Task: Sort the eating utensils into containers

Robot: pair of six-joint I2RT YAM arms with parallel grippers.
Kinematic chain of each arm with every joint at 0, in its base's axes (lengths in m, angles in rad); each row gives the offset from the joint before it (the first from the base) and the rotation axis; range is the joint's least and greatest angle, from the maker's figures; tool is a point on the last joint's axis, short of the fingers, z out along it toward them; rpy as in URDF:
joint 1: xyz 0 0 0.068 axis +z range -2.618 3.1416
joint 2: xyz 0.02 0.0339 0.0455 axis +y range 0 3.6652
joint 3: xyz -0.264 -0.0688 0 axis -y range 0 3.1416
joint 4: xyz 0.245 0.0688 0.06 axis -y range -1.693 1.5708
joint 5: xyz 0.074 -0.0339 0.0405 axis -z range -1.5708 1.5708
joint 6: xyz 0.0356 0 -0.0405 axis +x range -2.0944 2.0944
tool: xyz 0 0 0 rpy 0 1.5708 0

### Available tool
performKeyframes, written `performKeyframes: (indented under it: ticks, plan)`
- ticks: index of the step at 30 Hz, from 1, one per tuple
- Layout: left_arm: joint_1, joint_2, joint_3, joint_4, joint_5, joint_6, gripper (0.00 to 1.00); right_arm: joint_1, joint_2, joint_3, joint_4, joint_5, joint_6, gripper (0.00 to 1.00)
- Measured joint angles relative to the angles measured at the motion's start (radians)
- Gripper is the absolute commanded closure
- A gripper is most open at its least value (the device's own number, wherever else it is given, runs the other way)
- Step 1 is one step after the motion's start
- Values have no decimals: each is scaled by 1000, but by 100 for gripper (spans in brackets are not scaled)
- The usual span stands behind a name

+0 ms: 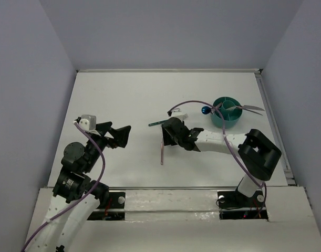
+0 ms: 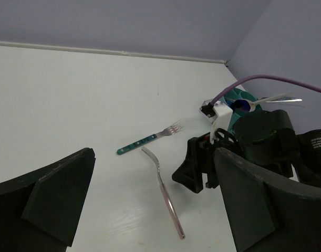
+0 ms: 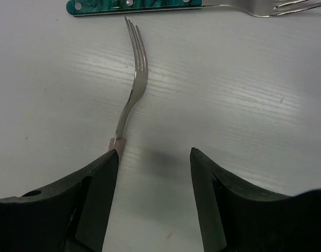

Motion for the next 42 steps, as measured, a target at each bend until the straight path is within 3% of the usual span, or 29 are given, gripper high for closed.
performKeyframes:
  ticks: [8, 18, 22, 23, 25, 29, 31, 37, 42]
  plan:
    - [0, 0, 0, 0, 1, 0, 1, 43, 176, 125, 1, -4, 31, 32]
    - [0, 0, 0, 0, 1, 0, 1, 58, 239, 183, -46, 21, 53, 47]
    - [0, -1, 0, 0, 1, 0, 1, 58, 253, 198, -66, 37, 55, 69]
    - [0, -1, 0, 0, 1, 0, 1, 58, 254, 203, -77, 47, 57, 78]
    - [0, -1, 0, 0, 1, 0, 1, 58, 258, 212, -92, 55, 56, 85]
    - [0, -3, 0, 0, 4, 0, 1, 58, 260, 229, -122, 68, 57, 88]
    - [0, -8, 0, 0, 5, 0, 1, 58, 260, 236, -135, 76, 56, 99]
    - [0, -15, 0, 0, 6, 0, 1, 58, 237, 245, -159, 101, 50, 100]
    - [0, -16, 0, 0, 6, 0, 1, 58, 76, 214, -133, 100, 33, 100]
